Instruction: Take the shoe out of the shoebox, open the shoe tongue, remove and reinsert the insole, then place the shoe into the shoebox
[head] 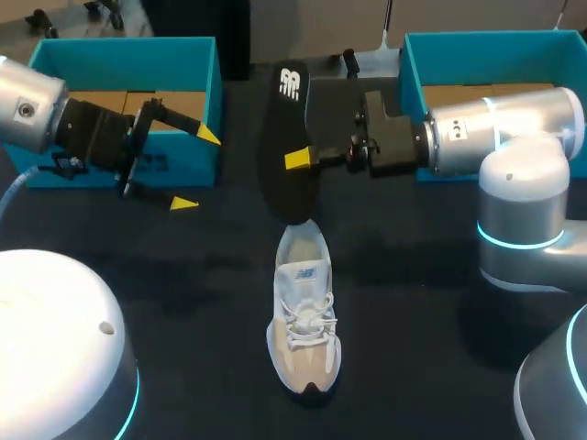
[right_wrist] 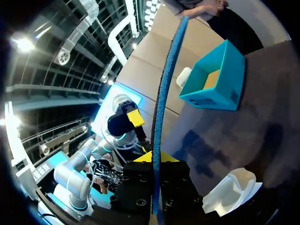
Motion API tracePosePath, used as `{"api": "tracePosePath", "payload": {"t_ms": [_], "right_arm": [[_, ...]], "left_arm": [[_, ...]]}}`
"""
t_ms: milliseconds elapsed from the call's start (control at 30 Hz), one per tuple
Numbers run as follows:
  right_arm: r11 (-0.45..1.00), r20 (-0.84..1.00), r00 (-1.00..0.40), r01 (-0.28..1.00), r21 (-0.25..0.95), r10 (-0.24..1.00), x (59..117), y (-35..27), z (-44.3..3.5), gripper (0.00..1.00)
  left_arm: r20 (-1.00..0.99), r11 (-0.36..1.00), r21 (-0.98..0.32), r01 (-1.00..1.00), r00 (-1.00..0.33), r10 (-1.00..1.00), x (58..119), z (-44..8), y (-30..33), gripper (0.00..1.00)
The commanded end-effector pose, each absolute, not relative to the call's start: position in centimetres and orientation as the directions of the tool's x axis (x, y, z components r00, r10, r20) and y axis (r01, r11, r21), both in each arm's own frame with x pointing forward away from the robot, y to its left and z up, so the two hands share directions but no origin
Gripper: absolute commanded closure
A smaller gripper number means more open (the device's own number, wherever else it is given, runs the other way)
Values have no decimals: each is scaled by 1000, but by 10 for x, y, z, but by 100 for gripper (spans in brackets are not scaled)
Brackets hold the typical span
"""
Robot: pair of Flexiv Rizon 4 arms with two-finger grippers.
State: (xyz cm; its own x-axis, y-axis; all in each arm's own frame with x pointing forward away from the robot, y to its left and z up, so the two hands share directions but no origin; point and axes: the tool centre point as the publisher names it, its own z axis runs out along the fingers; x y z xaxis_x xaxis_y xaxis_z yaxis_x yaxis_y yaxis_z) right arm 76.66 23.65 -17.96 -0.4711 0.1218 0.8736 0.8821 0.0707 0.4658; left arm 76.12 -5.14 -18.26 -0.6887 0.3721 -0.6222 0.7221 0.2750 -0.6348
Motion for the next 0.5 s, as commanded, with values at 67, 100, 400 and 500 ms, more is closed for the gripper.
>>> {"api": "tracePosePath", "payload": {"t_ms": [67, 100, 400, 500], "right_arm": [[63, 873, -471, 882, 466, 129, 763, 237, -179, 100], [63, 873, -471, 882, 466, 129, 763, 237, -179, 100], [63, 873, -471, 882, 466, 129, 763, 237, -179, 100], [58, 831, -534, 845, 532, 154, 764, 232, -184, 100]], "left_arm": [[-455, 443, -692, 570, -821, 345, 756, -175, -54, 0], [-455, 443, -692, 570, -821, 345, 756, -175, -54, 0], [-385, 540, -646, 539, -841, 379, 752, -188, -69, 0], [-308, 609, -632, 480, -876, 371, 752, -199, -76, 0]]}}
